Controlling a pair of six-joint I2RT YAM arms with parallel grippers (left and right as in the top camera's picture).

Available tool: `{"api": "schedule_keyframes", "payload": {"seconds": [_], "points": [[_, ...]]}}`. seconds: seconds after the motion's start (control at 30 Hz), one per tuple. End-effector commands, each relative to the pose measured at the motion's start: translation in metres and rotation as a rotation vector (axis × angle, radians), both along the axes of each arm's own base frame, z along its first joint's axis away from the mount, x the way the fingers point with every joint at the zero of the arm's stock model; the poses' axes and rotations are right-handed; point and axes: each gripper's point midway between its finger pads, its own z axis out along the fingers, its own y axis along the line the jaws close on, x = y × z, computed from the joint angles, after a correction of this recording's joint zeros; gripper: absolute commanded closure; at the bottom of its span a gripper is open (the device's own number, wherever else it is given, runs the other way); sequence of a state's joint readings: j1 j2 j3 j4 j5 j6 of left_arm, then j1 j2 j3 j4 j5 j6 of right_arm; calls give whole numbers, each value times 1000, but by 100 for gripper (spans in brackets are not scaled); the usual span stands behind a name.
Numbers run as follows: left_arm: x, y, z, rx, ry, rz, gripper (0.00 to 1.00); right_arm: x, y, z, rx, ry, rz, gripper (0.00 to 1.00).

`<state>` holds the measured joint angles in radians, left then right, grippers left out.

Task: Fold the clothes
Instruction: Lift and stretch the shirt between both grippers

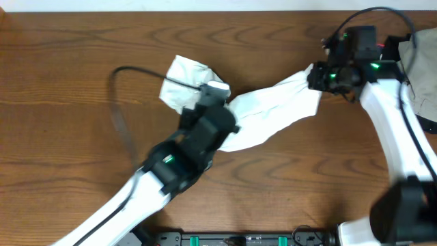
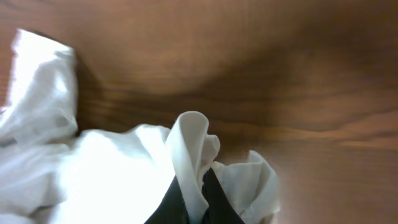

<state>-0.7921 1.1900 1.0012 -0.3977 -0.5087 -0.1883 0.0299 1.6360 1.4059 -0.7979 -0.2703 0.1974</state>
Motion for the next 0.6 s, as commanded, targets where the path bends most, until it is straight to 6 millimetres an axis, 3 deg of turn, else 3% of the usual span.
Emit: {"api": "schedule_keyframes", "payload": {"seconds": [0.0,0.33,0.57], "points": [[-12,19,41,-92,-80,40,94,-11,-4,38,-12,-77,-9,98],[-63,72,102,-246,-213,53,94,-50,-42,88,-154,-161,-171,92],[-74,111,111,-212,-272,182,94,-67,-73,115,-241,-228,-328,99]]}}
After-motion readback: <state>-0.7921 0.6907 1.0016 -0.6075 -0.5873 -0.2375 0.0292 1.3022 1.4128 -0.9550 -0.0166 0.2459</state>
